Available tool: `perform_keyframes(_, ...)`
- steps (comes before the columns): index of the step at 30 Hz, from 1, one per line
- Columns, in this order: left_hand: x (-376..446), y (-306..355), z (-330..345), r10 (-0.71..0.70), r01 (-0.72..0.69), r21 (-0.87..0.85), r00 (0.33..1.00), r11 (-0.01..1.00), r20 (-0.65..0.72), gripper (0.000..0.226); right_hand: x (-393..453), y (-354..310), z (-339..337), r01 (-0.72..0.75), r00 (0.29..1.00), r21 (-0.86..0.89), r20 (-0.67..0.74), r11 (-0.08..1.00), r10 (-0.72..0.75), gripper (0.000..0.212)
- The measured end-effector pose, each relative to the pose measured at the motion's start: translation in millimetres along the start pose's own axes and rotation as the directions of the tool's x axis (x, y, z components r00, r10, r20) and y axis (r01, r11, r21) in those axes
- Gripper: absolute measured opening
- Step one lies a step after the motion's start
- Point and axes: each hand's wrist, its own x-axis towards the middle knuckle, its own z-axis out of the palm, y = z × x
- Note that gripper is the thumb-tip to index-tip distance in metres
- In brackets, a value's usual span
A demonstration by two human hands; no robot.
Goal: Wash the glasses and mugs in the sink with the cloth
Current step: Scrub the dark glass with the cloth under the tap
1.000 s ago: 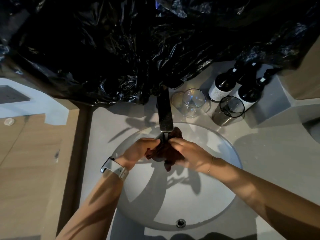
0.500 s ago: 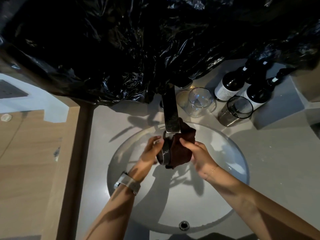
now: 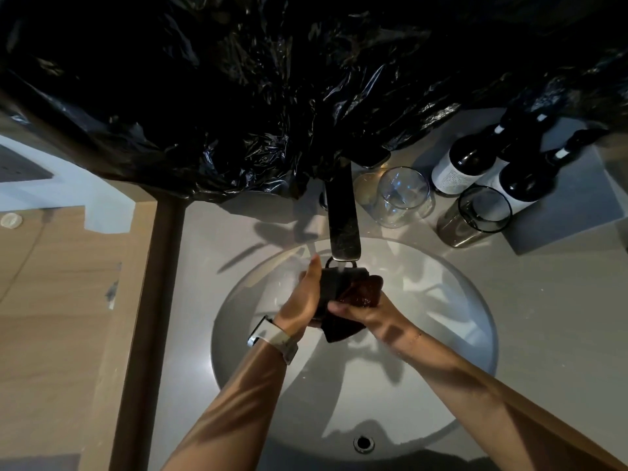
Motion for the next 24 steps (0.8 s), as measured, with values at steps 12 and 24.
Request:
perform_keyframes(12,10.3,-17.3,-17.2,-0.398,0.439,-0.245,0.895,0.864,0.2,0.059,-2.2,-31.2,-28.4,-0.252,0.959,-0.04,0.125,0.967,0.255,0.007)
perform_keyframes(24,8.6,-10.0,-13.8,-0.333,0.457,-0.337,0.869,0.823,0.366,0.053,7.9,-29.3,-17.7,0.021,0.938,-0.451,0.317,0.892,0.138,0.056)
